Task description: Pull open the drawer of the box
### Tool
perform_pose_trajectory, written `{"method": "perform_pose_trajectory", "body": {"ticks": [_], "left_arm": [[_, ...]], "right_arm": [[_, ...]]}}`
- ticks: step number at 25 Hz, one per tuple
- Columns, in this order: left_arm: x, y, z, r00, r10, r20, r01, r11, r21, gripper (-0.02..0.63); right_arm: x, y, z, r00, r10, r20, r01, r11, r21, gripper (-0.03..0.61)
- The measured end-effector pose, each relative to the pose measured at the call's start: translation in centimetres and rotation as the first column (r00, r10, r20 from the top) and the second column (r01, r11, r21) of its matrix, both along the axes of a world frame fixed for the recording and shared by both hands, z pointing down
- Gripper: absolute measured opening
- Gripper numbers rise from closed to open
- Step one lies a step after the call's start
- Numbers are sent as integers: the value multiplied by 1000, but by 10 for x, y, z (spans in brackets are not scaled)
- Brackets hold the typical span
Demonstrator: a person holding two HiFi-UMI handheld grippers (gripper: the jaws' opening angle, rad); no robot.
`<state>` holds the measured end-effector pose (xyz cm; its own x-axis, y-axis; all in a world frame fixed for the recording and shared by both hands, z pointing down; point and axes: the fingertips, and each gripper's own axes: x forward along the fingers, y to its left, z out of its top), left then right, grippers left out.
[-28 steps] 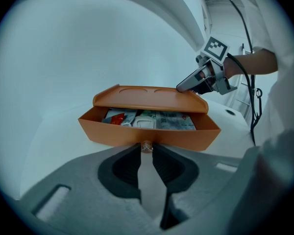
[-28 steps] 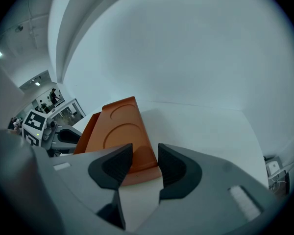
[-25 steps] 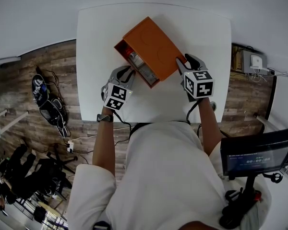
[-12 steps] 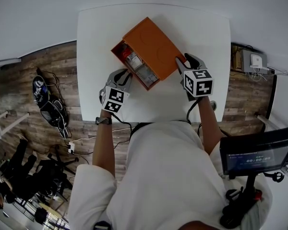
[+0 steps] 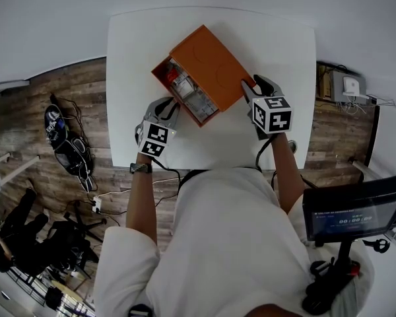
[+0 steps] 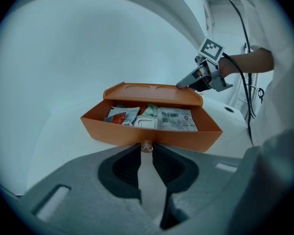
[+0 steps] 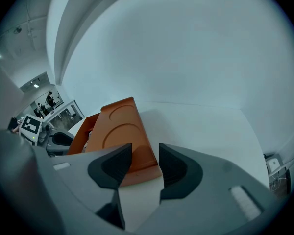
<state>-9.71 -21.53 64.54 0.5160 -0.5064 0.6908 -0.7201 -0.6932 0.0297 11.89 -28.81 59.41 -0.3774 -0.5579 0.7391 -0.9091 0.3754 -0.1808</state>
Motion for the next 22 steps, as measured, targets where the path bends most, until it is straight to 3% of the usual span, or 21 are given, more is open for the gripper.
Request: {"method": "perform_pose_trajectory", "body": {"ticks": [22], "left_arm": [[0, 5, 0, 1000, -13, -4, 13, 1000, 16, 78]], "right_arm": [[4, -3, 2, 1000, 10, -15, -10, 1000, 11, 207]]}}
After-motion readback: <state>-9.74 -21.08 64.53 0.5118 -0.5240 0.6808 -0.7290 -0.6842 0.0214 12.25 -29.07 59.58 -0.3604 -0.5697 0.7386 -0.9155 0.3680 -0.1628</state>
